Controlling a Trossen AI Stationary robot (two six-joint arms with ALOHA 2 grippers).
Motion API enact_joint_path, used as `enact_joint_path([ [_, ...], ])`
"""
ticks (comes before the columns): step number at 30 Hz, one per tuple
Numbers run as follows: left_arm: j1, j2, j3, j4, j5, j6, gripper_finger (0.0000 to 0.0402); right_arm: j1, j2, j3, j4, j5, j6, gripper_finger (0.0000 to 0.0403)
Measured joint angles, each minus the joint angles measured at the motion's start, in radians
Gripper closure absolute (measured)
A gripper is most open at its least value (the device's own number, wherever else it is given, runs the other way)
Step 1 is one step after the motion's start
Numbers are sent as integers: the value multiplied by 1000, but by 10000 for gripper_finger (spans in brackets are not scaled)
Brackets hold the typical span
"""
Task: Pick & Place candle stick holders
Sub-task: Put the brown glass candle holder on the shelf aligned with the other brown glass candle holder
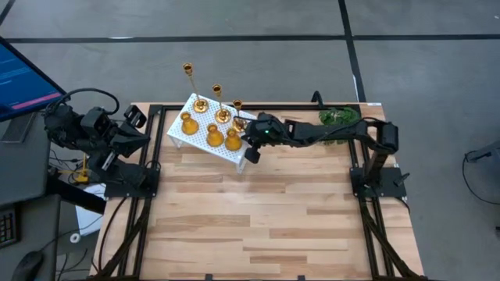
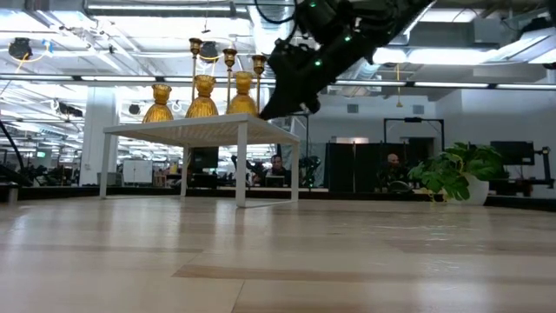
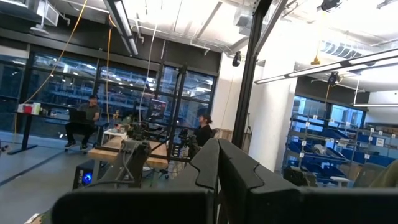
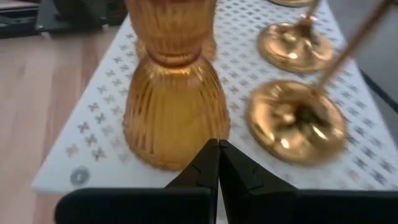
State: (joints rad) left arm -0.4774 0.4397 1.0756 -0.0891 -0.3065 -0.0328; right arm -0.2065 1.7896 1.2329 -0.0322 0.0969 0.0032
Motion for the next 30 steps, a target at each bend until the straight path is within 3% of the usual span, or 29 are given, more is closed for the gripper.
enact_joint_path([
  [10, 0, 0, 0, 0, 0, -1, 394, 37, 80, 95, -66, -22, -13, 403],
  [19, 0, 0, 0, 0, -13, 0, 394, 51, -72, 94, -177, 51, -32, 403],
  [25, 0, 60, -56, -88, -309, -80, 398, 164, -239, 92, -297, 204, -15, 403],
  [30, 0, 175, -88, -282, -458, -278, 399, 257, -459, 96, -453, 407, 63, 403],
])
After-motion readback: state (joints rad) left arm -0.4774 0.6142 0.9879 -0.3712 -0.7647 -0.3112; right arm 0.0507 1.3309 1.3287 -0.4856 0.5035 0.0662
